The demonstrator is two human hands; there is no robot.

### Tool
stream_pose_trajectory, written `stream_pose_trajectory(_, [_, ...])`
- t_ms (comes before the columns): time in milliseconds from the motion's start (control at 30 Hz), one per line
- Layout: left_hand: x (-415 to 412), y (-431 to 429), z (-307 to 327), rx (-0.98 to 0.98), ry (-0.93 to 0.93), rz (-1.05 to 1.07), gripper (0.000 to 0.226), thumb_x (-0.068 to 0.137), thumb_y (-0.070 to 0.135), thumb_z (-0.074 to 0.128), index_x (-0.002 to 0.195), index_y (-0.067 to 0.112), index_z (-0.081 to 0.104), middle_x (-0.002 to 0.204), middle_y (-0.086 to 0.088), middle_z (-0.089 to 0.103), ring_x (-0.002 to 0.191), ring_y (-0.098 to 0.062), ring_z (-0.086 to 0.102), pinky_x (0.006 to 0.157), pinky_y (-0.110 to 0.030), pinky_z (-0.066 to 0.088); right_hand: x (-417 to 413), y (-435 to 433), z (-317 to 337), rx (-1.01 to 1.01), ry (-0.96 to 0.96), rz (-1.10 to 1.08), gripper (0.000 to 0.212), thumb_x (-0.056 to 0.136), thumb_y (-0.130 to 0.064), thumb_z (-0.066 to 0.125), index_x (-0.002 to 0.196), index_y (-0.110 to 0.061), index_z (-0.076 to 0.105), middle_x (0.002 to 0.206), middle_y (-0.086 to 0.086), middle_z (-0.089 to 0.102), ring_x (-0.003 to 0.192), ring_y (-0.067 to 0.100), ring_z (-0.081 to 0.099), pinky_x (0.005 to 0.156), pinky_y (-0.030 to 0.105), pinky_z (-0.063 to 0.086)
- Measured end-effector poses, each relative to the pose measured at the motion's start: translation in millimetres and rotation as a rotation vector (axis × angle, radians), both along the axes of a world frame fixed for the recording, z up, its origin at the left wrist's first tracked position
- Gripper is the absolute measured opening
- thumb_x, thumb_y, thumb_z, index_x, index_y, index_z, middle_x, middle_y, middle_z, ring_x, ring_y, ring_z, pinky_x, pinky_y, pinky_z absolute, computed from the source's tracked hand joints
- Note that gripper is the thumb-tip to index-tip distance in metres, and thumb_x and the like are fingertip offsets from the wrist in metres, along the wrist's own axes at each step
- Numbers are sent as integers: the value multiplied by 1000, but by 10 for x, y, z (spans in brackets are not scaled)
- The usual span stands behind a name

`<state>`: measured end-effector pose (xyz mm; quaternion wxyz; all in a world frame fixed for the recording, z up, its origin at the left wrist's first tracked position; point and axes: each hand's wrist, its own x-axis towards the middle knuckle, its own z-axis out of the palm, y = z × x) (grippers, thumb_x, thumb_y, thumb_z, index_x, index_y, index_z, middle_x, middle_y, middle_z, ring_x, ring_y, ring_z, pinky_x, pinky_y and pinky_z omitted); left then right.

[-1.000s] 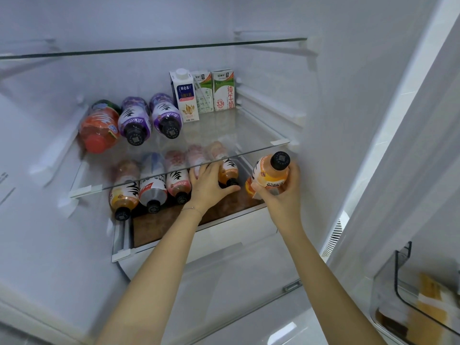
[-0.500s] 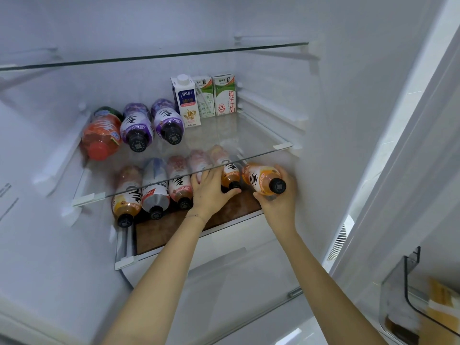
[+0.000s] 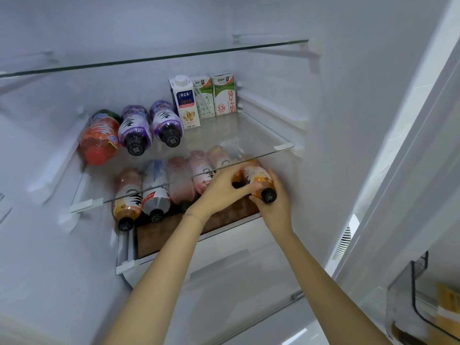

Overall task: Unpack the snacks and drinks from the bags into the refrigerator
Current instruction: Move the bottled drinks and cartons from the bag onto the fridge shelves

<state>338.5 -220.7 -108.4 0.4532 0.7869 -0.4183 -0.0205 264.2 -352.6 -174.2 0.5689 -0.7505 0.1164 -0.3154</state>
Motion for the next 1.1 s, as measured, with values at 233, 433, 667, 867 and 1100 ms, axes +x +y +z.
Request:
stream_pose_trajectory(233, [-134,-192,-47,233,-257,39,79,72,55,76,138,22,48,143,6,50,130,-13,44,108,-34,38,-45,36,2,75,-45,35,48,96,-6,52,133,-35,51,129,-15,59,122,6,54,103,35,47])
stream_pose_trajectory(433, [-54,-229,-52,336,-406,112,80,72,63,71,138,25,49,140,7,54,124,-18,51,102,-37,42,-46,-1,-61,23,-26,1,56,94,2,55,136,-33,46,129,-13,57,120,2,54,97,25,49])
stream_pose_trajectory(667, [71,-297,-196,319,-415,228,76,71,61,72,135,26,51,139,5,55,128,-18,49,111,-45,26,-80,-59,-122,-102,-2,-7,58,83,-6,69,136,-22,52,132,-5,57,123,12,54,100,43,49])
stream_pose_trajectory(867, [191,-403,-288,382,-442,299,80,73,65,68,141,29,45,149,6,44,139,-19,36,114,-47,18,-78,-146,-161,-184,89,26,73,78,4,70,142,-21,46,138,-6,53,128,9,49,105,39,45])
stream_pose_trajectory(1100, [260,-422,-364,379,-441,319,79,76,67,64,144,33,41,154,9,35,143,-19,28,114,-43,10,-101,-192,-184,-365,153,-12,80,80,-10,74,148,-25,35,143,-8,49,129,11,47,103,34,46])
